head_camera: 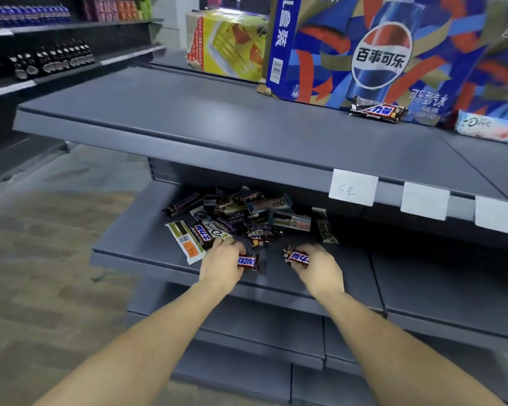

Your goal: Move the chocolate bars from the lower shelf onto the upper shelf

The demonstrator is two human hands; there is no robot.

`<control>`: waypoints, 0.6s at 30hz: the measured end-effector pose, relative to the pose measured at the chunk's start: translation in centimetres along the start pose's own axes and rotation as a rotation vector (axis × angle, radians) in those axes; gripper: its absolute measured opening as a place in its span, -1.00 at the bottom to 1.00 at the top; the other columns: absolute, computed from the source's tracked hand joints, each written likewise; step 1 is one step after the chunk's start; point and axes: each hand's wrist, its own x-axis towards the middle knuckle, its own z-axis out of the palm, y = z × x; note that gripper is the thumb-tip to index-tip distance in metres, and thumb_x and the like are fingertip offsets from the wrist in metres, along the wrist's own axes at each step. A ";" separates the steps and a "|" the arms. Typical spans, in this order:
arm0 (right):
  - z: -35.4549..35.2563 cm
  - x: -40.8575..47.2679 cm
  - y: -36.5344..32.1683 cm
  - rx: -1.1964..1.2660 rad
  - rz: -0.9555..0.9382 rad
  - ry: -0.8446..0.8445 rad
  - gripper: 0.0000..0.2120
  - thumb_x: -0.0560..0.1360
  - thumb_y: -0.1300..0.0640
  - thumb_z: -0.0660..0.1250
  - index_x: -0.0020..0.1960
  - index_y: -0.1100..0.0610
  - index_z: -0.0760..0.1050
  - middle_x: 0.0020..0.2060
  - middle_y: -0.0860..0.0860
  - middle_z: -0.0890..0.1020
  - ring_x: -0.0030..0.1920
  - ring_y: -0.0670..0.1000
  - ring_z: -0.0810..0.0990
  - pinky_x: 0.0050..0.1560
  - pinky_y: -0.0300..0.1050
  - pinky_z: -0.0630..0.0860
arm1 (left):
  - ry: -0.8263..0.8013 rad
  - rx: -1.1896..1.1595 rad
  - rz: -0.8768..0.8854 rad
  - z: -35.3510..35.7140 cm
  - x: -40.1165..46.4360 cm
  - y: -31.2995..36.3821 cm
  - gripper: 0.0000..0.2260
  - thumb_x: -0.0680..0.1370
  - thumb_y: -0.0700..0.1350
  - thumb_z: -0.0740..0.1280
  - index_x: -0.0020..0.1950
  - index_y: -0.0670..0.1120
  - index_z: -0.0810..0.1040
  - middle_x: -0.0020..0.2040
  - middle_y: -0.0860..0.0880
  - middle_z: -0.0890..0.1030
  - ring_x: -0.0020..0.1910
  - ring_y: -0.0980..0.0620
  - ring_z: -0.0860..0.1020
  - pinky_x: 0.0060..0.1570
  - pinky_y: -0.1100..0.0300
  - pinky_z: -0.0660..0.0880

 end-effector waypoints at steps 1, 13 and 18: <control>-0.3 -0.4 -0.1 -0.009 0.002 0.007 -0.71 0.48 0.03 0.42 0.19 -0.04 0.55 0.10 -0.05 0.55 0.01 0.06 0.58 -0.11 -0.11 0.52 | 0.000 -0.001 0.014 -0.1 -0.1 0.2 -0.70 0.49 -0.10 0.42 0.21 0.01 0.53 0.17 0.03 0.50 0.21 -0.03 0.36 0.18 0.14 0.41; -5.6 -4.9 2.4 -0.077 0.101 0.096 -0.72 0.51 -0.01 0.38 0.22 -0.08 0.54 0.07 -0.09 0.54 0.00 0.00 0.57 -0.13 -0.16 0.45 | 0.016 -0.050 0.175 -0.3 -0.6 6.2 -0.73 0.48 -0.07 0.42 0.17 0.04 0.53 0.12 0.08 0.49 0.21 0.03 0.35 0.09 0.17 0.42; -8.5 -7.0 5.0 -0.076 0.129 0.137 -0.71 0.51 -0.01 0.38 0.22 -0.08 0.54 0.03 -0.12 0.52 -0.03 -0.04 0.55 -0.14 -0.16 0.45 | 0.026 -0.039 0.249 -0.1 -1.0 10.5 -0.75 0.47 -0.07 0.44 0.13 0.04 0.53 0.07 0.08 0.48 0.14 0.04 0.37 0.03 0.19 0.42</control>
